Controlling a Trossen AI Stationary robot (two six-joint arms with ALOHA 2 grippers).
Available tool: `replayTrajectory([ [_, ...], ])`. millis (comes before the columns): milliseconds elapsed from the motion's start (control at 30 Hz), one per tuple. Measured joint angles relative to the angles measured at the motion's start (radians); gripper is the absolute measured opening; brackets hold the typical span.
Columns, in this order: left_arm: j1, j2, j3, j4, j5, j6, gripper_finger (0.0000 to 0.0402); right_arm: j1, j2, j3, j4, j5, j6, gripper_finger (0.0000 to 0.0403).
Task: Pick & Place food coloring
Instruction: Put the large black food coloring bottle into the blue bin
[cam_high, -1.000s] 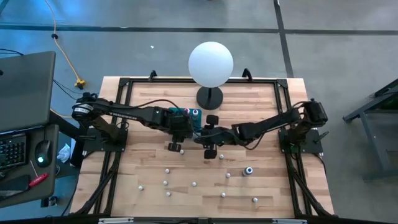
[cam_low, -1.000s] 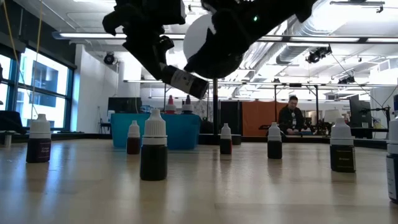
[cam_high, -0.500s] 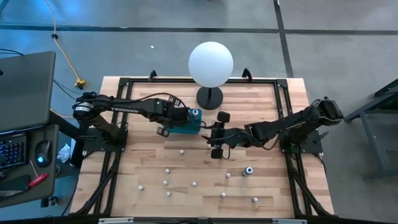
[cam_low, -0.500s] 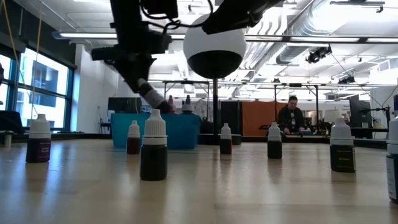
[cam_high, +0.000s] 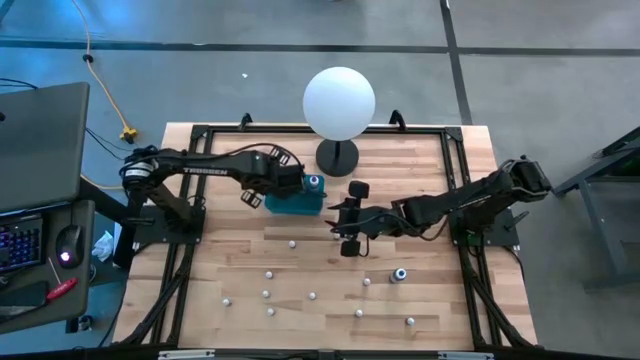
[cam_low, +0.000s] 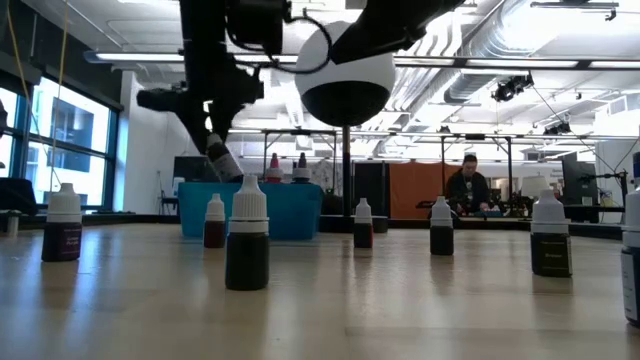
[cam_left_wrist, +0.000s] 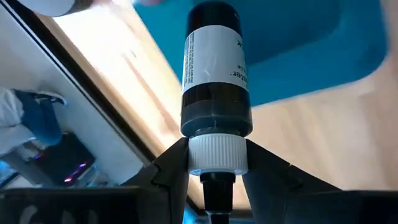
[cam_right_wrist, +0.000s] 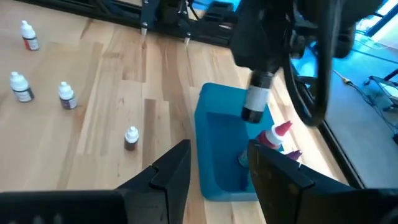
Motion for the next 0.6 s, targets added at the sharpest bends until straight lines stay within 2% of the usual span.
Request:
replayTrajectory([
  [167,0.030,0.056,0.000,-0.013,-0.070,0.090,0.0126,0.000,0.000,0.000,-0.014,-0.046,0.030,0.0151],
  [333,0.037,0.119,-0.001,-0.014,-0.091,0.155,0.0126,0.000,0.000,0.000,-0.034,-0.084,0.033,0.0151],
  [467,0.035,0.165,-0.001,-0.010,-0.190,0.174,0.0126,0.000,0.000,0.000,-0.035,-0.096,0.029,0.0151],
  [600,0.021,0.208,-0.001,-0.012,-0.240,0.221,0.0126,0.000,0.000,0.000,-0.049,-0.114,0.028,0.0151],
])
